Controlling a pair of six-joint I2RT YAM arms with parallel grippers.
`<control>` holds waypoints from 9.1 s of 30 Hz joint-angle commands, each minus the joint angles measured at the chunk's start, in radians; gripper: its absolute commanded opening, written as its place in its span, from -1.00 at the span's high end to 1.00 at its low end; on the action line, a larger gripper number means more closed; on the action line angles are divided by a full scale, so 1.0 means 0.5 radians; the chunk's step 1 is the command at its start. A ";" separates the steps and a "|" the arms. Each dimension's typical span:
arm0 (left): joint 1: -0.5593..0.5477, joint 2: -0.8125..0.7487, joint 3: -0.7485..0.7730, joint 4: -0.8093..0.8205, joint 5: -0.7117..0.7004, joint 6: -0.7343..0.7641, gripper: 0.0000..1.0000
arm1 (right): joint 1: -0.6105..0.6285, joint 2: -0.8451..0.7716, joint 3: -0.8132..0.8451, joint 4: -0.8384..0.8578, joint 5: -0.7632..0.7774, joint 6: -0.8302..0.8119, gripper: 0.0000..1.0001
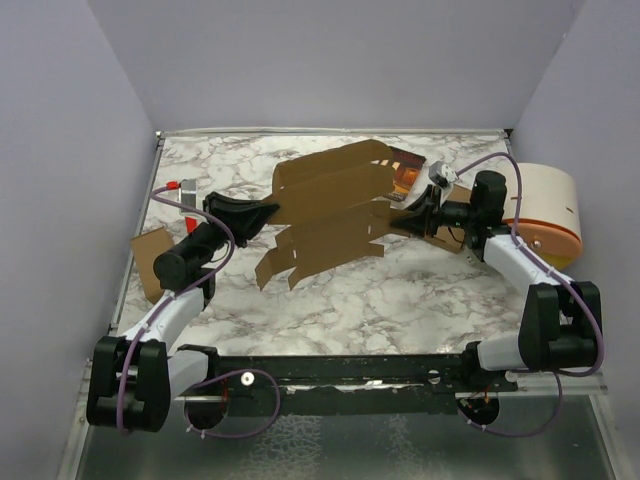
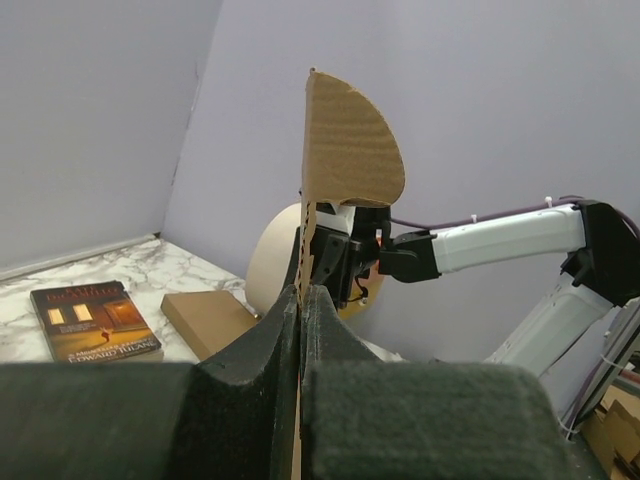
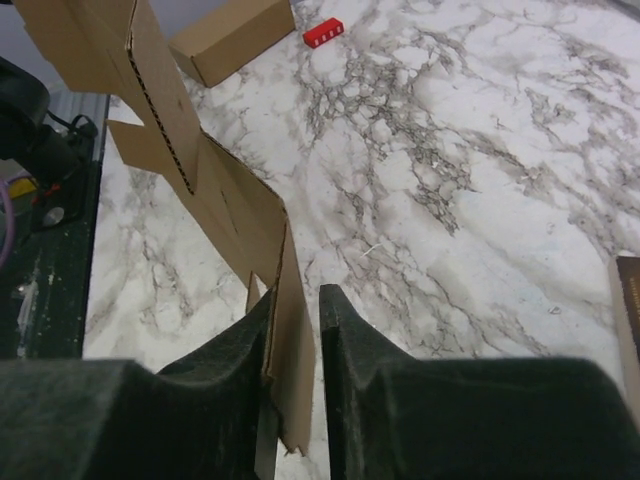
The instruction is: Fold the paper box
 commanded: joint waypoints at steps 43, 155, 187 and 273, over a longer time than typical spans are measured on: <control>0.358 0.109 1.080 -1.980 0.228 0.982 -0.63 | -0.009 -0.112 0.420 -1.049 -0.071 -0.785 0.98; -0.158 -0.139 0.798 -2.338 0.524 1.613 0.37 | 0.254 -0.024 0.863 -0.950 -0.179 -0.288 0.98; -0.085 0.236 1.399 -3.196 0.965 2.127 0.37 | 0.218 0.029 0.891 -1.088 -0.277 -0.415 0.98; 0.249 0.290 1.000 -3.339 -0.122 2.049 1.00 | 0.490 0.980 0.598 -0.432 1.265 0.009 0.87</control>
